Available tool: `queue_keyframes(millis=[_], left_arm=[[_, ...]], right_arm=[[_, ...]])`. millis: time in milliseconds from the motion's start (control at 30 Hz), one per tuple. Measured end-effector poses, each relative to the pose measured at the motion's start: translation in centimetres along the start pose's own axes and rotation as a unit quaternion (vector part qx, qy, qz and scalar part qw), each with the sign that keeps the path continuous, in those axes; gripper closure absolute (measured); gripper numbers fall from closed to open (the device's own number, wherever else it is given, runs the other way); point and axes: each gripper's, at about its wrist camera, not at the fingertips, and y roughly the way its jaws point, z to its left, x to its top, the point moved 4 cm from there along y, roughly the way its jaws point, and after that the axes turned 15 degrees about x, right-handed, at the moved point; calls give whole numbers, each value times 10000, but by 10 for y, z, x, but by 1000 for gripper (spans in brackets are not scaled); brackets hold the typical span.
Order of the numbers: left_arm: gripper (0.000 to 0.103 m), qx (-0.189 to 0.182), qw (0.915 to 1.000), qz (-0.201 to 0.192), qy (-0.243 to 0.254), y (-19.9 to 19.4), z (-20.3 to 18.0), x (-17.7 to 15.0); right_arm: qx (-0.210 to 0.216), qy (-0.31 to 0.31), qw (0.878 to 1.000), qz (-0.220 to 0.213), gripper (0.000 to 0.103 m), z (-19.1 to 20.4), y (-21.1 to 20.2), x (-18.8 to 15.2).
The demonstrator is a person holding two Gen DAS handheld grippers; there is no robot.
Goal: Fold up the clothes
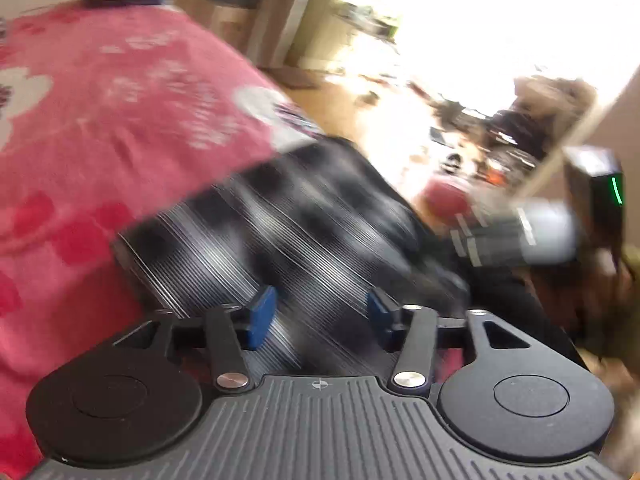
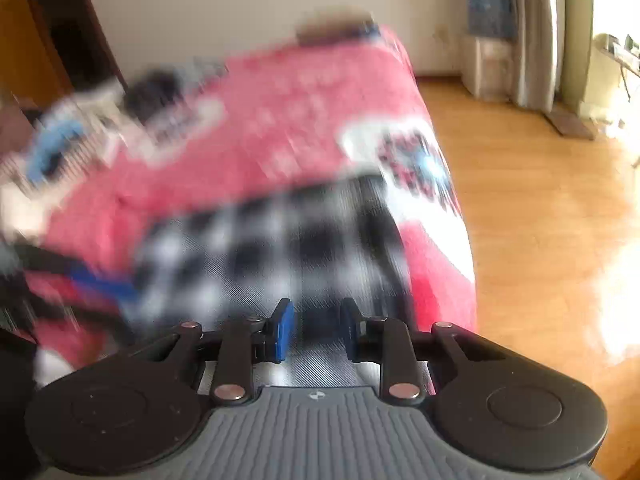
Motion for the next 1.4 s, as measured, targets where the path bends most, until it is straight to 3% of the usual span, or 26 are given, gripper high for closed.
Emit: queue_keyframes(millis=[67,167,300,400,500,600,833,1000,1200,1333,1400], left_arm=[[50,422,9989,106,-145,14,1,10],[50,931,9954,138,-174,27,-1,18],[49,1248,9899,492,-462,40,-1,24],[49,1445,9864,588,-508,42,-2,24],[48,1499,9846,689,-571,45,-1,22],[47,1488,9844,725,-599,45,0,21],[43,1471,9855,701,-467,47,-2,19],[42,1592,9842,691,-352,46,-6,18],[38,1743,9812,777,-293,49,-9,19],[36,1872,9783,857,-215,52,-13,21],[35,1949,9769,866,-163,52,-16,20]], right_arm=[[-161,171,9994,267,76,-10,5,-15],[-126,358,9990,238,76,-16,-9,-6],[-179,86,9987,-460,76,-19,-14,46],[-76,-90,9960,-884,76,-19,8,81],[-20,-161,9955,-935,76,-23,42,91],[-347,-132,9988,-313,76,-41,82,75],[-165,86,9959,-883,76,-37,61,95],[-243,264,9967,-722,76,-54,95,85],[-43,27,9963,-862,76,-20,44,82],[-39,-98,9999,-91,76,-21,72,53],[-115,-175,9997,-93,76,-15,66,52]])
